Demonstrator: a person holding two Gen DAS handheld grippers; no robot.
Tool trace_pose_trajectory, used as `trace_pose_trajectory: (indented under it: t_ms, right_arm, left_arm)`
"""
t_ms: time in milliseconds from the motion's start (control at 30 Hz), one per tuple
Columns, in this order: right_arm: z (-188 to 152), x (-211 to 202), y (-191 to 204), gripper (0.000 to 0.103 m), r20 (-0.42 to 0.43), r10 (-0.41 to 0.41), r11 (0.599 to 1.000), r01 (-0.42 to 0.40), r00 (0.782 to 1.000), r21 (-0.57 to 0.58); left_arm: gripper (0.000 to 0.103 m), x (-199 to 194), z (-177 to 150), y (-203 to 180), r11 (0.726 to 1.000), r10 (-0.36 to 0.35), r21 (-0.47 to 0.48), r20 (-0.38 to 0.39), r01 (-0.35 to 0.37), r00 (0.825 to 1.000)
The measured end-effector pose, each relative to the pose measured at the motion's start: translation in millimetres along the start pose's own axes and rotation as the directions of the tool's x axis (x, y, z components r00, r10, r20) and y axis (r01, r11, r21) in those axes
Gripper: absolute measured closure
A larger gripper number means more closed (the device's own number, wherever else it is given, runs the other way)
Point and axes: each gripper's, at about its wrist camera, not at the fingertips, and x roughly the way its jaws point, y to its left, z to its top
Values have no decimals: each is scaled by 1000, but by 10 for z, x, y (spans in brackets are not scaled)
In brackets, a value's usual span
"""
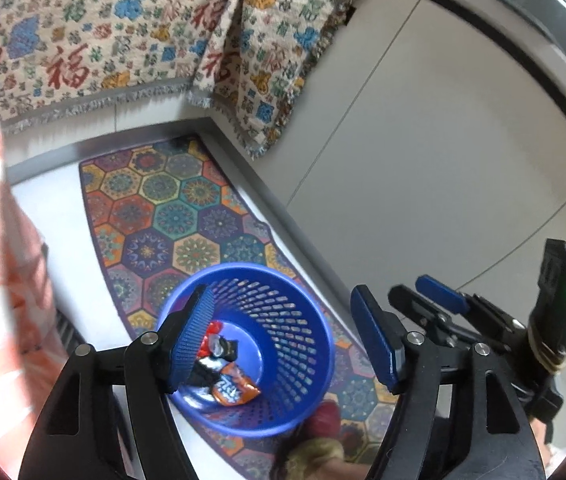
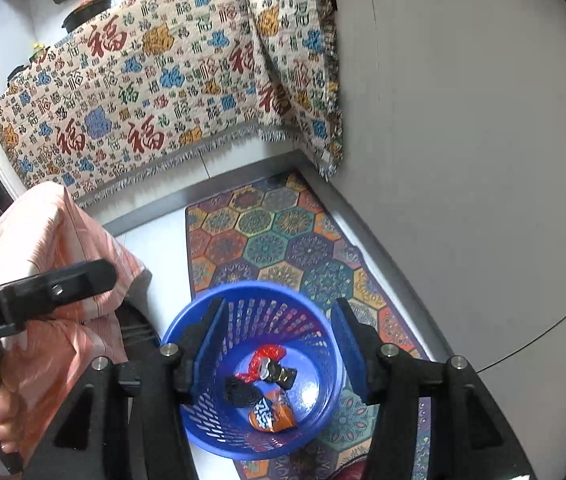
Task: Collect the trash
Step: 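Move both tools back over the table toward the remaining trash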
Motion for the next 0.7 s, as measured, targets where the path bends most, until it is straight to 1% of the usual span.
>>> trace_pose_trajectory:
  t_ms: [67,167,200,300,400,467,533,567,600,700]
  right_arm:
    - [26,-66,77,48,20,-1,1000,1,1000,-14]
    - [73,-219,298,47,57,17,999,-14,998,-52]
    - [88,-287,414,47,73,30,997,-24,997,-73]
    - [105,-451,786,45,109,72,989,-57,991,-135]
    - [77,-588,1262,42,128,133,973,-105,983,-207]
    - [14,-660,1607,42,119,177,954,-140,977,-265]
    - [-97,-717,2054,42,89,237,920,-193,968,-342]
    - [-132,-719,2211,42,75,254,907,-211,964,-365]
    - [-203,-729,2449,42,49,283,884,-241,958,-401]
    - [-408,-705,3048,42,-40,351,818,-327,936,-473]
  left_arm:
    - [29,-226,-25,11,1000,2,-2,16,-2,1000]
    - [24,-650,-108,89,1000,28,-16,52,-27,998]
    - [22,-817,-151,149,999,47,-24,63,-46,997]
    - [20,-1257,-317,384,993,111,-46,87,-107,990]
    - [18,-1668,-568,725,975,214,-75,99,-207,972]
    - [18,-1897,-756,984,953,295,-97,93,-287,951]
    - [17,-2107,-971,1304,919,383,-129,74,-372,921]
    - [17,-2203,-1070,1460,900,422,-149,61,-410,905]
    - [17,-2305,-1173,1645,877,461,-176,45,-448,886]
    - [17,-2543,-1416,2134,813,545,-250,5,-526,839]
